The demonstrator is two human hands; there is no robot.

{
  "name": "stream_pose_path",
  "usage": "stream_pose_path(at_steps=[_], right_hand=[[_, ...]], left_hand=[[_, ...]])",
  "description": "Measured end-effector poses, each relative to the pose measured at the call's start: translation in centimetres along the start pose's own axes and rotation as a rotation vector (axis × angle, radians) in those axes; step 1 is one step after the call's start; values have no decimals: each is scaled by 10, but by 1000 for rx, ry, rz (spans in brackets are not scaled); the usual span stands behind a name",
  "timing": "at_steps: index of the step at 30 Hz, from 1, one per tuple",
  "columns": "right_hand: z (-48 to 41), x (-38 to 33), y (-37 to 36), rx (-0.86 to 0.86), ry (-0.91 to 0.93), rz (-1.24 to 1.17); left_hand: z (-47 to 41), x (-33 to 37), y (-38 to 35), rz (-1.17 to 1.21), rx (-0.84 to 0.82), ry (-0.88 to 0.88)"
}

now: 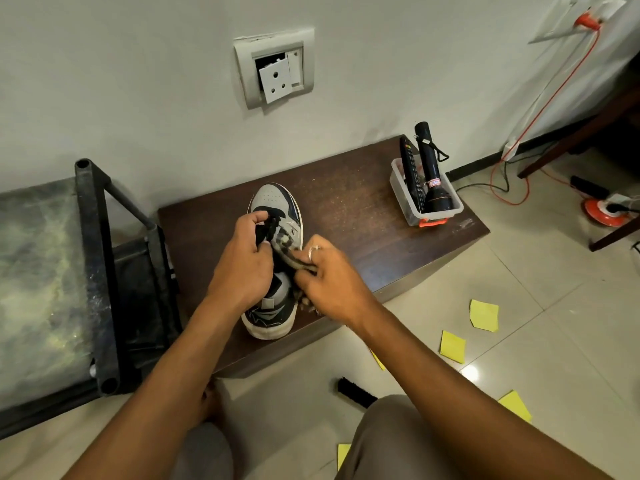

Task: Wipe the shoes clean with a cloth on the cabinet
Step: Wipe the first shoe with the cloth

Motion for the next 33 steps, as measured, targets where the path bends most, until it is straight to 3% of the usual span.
stream_pose_path(at_steps=[7,15,20,28,33], right_hand=[[-25,-2,-2,91,45,170],[20,-5,-4,26,26,68],[-21,-5,-2,89,81,277],[19,-6,-2,13,49,99],[-21,-3,0,75,105,319]], left_hand=[[2,4,0,-6,-30,-4],[1,1,-3,14,-3,13],[2,4,-2,-3,-13,14],[0,0,-2,32,21,18],[2,2,-2,21,0,9]])
Point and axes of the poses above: each hand's wrist, its own z-axis away from the middle knuckle, its own y-axis out of the back of the hand, x = y × z, the point moved 5 cm from there along -z, towards the middle knuckle
